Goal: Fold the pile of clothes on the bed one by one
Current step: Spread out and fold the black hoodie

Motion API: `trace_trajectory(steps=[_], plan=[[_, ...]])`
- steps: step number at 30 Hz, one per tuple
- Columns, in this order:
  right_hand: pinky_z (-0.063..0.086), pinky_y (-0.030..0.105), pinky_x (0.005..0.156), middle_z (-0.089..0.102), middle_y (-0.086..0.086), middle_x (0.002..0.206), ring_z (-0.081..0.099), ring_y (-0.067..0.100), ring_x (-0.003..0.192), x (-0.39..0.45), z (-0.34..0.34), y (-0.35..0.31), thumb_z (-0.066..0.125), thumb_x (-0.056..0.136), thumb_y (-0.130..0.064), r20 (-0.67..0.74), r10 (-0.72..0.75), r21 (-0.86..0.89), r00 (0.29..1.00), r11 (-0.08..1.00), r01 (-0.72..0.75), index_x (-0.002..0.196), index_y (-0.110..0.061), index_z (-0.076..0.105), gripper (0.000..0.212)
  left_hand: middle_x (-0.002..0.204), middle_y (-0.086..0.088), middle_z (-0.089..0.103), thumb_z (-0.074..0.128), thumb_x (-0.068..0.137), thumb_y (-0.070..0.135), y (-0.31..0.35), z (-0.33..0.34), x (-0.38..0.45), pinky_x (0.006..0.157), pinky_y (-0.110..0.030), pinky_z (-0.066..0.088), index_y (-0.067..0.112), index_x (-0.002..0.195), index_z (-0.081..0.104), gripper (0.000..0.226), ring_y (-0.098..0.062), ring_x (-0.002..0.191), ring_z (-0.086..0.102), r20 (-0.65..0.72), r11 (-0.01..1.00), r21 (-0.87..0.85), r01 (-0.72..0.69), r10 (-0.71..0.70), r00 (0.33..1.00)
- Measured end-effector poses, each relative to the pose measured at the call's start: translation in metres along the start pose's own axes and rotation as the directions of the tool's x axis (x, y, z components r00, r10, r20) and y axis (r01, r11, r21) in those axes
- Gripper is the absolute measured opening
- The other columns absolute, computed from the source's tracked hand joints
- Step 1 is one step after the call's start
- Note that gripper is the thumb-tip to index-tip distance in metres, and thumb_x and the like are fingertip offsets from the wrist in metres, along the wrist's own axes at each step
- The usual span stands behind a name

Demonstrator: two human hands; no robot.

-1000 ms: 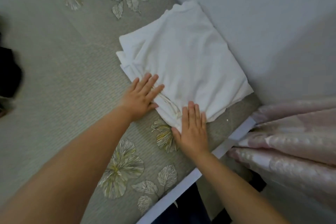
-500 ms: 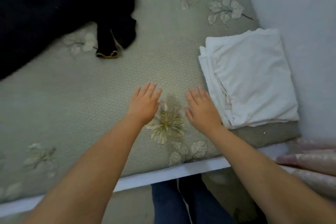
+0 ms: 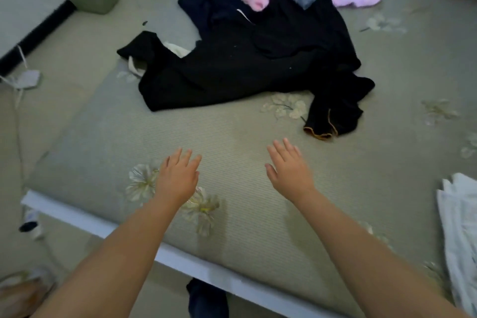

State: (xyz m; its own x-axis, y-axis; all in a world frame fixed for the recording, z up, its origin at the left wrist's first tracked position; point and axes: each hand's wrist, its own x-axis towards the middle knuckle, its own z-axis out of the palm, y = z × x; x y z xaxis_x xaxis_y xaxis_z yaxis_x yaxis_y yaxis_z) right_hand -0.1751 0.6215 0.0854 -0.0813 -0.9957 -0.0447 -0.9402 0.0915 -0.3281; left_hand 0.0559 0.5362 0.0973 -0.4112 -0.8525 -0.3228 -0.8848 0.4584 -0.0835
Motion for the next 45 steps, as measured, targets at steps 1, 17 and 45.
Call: trace_trajectory(steps=[1, 17, 45], plan=[[0.006, 0.037, 0.115, 0.026, 0.01, 0.15, 0.012, 0.026, 0.142, 0.017, 0.004, -0.013, 0.038, 0.097, -0.026, 0.005, 0.018, -0.013, 1.0, 1.0, -0.018, 0.141, -0.007, 0.03, 0.049, 0.154, 0.0, 0.012, 0.028, 0.099, 0.031, -0.023, -0.002, 0.01, 0.113, -0.038, 0.009, 0.024, 0.145, 0.018, 0.047, -0.02, 0.142, 0.004, 0.001, 1.0, -0.009, 0.002, -0.002, 1.0], [0.008, 0.031, 0.115, 0.022, 0.003, 0.152, 0.009, 0.019, 0.143, 0.197, 0.049, -0.104, 0.029, 0.099, -0.033, 0.16, 0.107, -0.112, 0.981, 0.99, -0.089, 0.144, -0.011, 0.022, 0.051, 0.155, 0.001, 0.01, 0.024, 0.099, 0.034, -0.216, -0.001, 0.12, 0.114, -0.036, 0.008, 0.026, 0.146, 0.013, 0.049, -0.019, 0.143, 0.001, -0.012, 0.996, -0.06, 0.068, -0.069, 0.998], [0.018, 0.036, 0.086, 0.058, 0.008, 0.093, 0.048, 0.027, 0.095, 0.479, 0.22, -0.278, 0.048, 0.089, -0.017, -0.066, 0.357, -0.324, 0.932, 0.875, -0.359, 0.091, -0.009, 0.061, 0.016, 0.123, -0.021, 0.057, 0.002, 0.096, 0.046, -0.433, 0.157, 0.268, 0.099, -0.04, 0.02, -0.003, 0.118, 0.058, 0.078, -0.04, 0.112, 0.055, -0.053, 0.954, -0.262, -0.148, 0.139, 0.989]])
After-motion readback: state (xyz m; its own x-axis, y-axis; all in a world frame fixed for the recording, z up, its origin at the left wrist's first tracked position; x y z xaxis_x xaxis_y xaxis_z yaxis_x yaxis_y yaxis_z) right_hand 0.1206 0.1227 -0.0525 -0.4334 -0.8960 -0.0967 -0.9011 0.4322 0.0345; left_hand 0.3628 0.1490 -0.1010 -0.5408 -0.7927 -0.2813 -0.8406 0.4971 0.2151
